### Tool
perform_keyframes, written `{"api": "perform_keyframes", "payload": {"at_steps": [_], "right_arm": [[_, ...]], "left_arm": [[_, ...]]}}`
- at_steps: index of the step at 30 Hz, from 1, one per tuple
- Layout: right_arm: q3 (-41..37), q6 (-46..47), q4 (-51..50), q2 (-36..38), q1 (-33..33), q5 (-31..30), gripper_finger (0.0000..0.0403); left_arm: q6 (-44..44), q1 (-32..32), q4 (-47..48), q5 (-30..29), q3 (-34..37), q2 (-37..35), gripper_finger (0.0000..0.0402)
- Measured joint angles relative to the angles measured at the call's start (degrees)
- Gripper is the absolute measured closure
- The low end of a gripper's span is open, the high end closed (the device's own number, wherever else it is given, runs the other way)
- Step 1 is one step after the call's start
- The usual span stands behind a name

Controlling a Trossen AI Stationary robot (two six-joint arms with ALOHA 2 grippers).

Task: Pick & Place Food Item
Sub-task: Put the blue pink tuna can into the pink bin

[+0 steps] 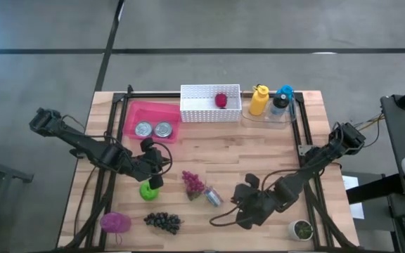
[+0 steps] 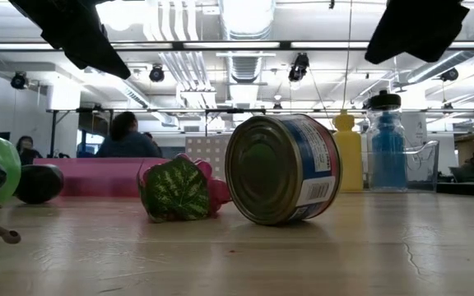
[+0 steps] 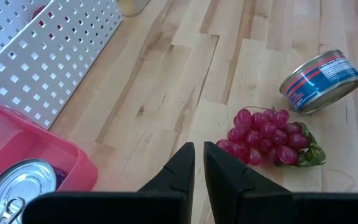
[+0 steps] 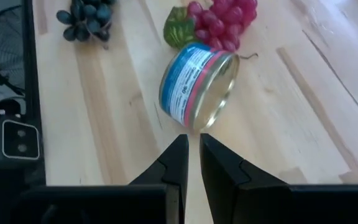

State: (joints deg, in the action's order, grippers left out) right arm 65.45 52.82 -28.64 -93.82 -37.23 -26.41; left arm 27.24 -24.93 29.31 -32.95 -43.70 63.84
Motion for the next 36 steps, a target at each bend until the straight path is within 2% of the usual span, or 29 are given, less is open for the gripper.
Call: {"api": "perform_keyframes", "payload": {"at_steps": [8,13,27,36], "right_arm": [[-0.1,-3.4,0.1,0.0,1.7,5.7,0.0365],[-0.1,-5.2,0.1,0.0,2.3,5.9,0.0351],[-0.1,-6.3,0.3,0.0,2.7,5.7,0.0207],[-0.1,-6.4,0.2,0.0,2.8,5.8,0.0165]], "left_arm": [[0.0,0.0,0.0,0.0,0.0,0.0,0.0363],[0.0,0.0,0.0,0.0,0.0,0.0,0.0363],[0.0,0.0,0.0,0.0,0.0,0.0,0.0363],[0.0,0.0,0.1,0.0,0.0,0.0,0.0363]]}}
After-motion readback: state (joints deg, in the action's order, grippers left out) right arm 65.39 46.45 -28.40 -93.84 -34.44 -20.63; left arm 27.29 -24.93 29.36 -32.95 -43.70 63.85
